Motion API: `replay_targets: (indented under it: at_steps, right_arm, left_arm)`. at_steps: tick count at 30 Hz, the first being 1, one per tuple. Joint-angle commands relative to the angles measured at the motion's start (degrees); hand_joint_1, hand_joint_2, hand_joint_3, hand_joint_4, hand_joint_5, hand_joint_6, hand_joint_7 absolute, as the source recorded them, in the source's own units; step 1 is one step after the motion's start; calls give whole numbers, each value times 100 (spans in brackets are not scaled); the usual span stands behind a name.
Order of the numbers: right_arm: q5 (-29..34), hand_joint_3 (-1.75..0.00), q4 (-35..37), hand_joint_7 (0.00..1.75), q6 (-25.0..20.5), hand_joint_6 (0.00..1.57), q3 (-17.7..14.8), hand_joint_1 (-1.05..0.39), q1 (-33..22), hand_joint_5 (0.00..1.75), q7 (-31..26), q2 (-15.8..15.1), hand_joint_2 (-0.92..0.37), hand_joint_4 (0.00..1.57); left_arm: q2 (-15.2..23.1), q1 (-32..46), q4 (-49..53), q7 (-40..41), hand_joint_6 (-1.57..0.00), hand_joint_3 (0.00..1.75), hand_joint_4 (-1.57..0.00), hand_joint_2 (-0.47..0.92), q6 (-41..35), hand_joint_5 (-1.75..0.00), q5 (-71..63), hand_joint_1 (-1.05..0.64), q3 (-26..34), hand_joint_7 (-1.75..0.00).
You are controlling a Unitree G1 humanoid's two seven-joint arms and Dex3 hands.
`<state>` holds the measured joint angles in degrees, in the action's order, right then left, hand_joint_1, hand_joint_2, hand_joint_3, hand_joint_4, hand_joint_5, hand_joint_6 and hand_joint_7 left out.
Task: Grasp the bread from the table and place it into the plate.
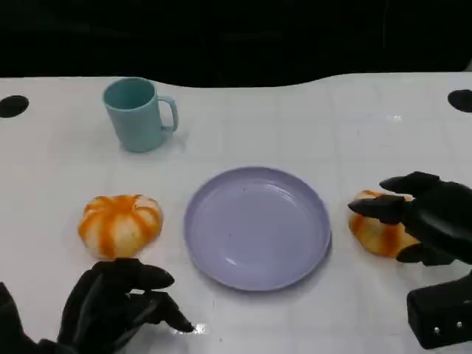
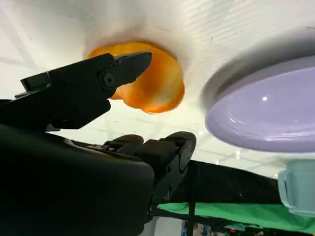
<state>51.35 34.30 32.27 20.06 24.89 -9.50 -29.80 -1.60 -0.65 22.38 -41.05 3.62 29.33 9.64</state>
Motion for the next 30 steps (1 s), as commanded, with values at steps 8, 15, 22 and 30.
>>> replay_targets:
  at_steps: [8, 15, 22, 30]
  right_arm:
    - [204, 0, 1365, 0, -253, 42, 805, -36, 883, 18, -343, 200, -79, 26]
    - [145, 0, 1829, 1, -402, 43, 1114, -31, 1188, 14, -285, 395, -76, 28]
    - [-71, -1, 2136, 5, -308, 54, 1173, -19, 1325, 17, -428, 552, -78, 46]
    - [-261, -1, 2414, 17, 288, 119, 1117, -1, 1348, 113, -1880, 657, -82, 101]
  left_arm:
    - [38, 65, -40, 30, -156, 0, -157, 65, 47, -46, -28, -94, 43, 0]
    - [20, 83, -79, 27, -157, 0, -157, 65, 56, -47, -31, -94, 37, 0]
    - [12, 110, -145, 64, -157, 0, -157, 65, 14, -48, -29, -95, 28, 0]
    - [15, 147, -211, 138, -157, 0, -157, 65, 39, -49, -69, -96, -6, -1]
